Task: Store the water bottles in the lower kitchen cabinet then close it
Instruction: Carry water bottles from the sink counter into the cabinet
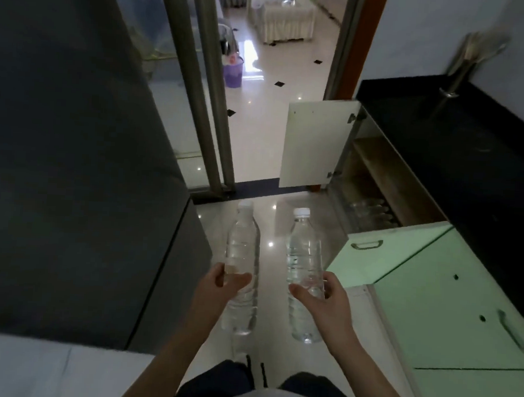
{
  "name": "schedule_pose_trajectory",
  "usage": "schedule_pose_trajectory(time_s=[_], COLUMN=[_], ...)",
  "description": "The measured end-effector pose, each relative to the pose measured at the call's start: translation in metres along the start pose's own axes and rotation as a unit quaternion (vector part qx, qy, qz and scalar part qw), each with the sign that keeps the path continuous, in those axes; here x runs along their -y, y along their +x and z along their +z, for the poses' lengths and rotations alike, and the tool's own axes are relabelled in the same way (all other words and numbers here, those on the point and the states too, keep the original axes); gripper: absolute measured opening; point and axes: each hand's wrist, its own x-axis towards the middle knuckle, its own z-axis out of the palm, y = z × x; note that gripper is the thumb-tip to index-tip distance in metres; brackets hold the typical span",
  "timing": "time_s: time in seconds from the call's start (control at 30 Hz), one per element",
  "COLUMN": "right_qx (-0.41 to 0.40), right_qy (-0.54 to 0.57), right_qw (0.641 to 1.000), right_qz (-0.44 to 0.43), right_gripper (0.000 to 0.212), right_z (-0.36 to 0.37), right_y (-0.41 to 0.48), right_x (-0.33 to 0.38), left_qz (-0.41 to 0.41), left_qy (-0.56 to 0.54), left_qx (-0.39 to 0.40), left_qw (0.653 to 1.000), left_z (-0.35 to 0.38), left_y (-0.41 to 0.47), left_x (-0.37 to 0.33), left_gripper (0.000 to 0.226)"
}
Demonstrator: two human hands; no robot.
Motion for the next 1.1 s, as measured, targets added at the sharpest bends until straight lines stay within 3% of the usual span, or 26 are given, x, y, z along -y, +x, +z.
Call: schedule_pose_trajectory(time_s=[0.23,0.37,0.5,0.57,0.77,0.93,1.1], right_qx=[-0.082,-0.107,-0.128,-0.133,-0.160,-0.210,-0.284], right_qy=[0.040,0.047,0.046,0.044,0.062,0.084,0.123], right_qw=[0.995,0.992,0.990,0.989,0.985,0.972,0.945], right_qz=[0.038,0.046,0.043,0.043,0.036,0.062,0.106], right_gripper=[0.028,0.029,0.030,0.032,0.032,0.036,0.027], right_z=[0.012,0.009,0.003,-0.004,-0.033,-0.047,-0.043], right_y=[0.066,0.122,0.200,0.241,0.337,0.394,0.438], right_x=[0.027,0.037,0.053,0.065,0.109,0.120,0.114], left_qz=[-0.009,-0.039,-0.037,-0.038,-0.013,-0.011,-0.047], left_qy=[0.014,0.026,0.032,0.039,0.050,0.067,0.106], left_qx=[0.081,0.111,0.135,0.151,0.174,0.195,0.261], left_qw=[0.997,0.993,0.990,0.987,0.983,0.978,0.958], left_z=[0.008,0.033,0.065,0.081,0.124,0.165,0.203], left_y=[0.107,0.163,0.229,0.263,0.358,0.427,0.494], left_x=[-0.043,-0.055,-0.082,-0.104,-0.184,-0.219,-0.230], left_gripper=[0.018,0.047,0.020,0.021,0.059,0.018,0.022])
